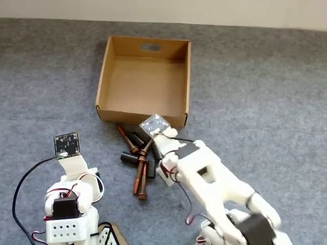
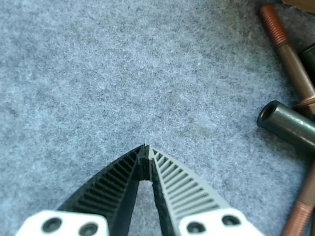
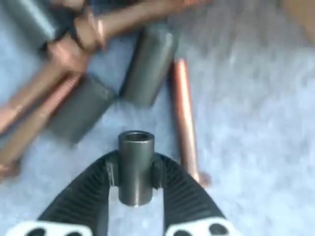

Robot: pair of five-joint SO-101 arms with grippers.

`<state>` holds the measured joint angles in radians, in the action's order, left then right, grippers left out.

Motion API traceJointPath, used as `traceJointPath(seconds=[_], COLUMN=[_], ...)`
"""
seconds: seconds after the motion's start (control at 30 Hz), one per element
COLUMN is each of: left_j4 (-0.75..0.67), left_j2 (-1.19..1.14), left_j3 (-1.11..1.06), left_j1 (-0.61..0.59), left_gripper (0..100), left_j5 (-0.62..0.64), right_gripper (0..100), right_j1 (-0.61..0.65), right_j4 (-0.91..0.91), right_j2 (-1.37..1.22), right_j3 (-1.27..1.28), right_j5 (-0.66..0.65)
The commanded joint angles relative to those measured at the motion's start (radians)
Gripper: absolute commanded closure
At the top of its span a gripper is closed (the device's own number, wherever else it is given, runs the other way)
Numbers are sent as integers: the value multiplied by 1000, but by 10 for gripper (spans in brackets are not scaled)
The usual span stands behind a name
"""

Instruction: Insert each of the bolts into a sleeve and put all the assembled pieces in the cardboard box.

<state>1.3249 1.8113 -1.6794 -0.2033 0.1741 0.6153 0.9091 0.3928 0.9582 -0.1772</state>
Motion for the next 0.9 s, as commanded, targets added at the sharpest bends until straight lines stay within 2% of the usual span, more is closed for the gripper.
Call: traceJointPath(seconds=[0.0,0.13,0.23,0.33,0.43,0.57,0.77,0.87], left_j4=[6,6,6,6,6,8,8,8], left_j2=[12,12,12,12,12,12,12,12], left_j3=[-18,-18,-18,-18,-18,-18,-18,-18], left_j1=[10,10,10,10,10,13,13,13], left_gripper=[992,992,992,992,992,992,992,992], left_j5=[6,6,6,6,6,6,8,8], right_gripper=[992,992,992,992,992,992,988,917], right_j1=[-50,-208,-348,-420,-467,-504,-503,-503], right_j4=[143,223,217,170,61,-74,-82,-77], right_j2=[219,390,446,432,389,305,156,91], right_j3=[-13,-12,24,108,194,243,236,205], right_j5=[14,-11,-21,-37,-87,-86,-84,-84])
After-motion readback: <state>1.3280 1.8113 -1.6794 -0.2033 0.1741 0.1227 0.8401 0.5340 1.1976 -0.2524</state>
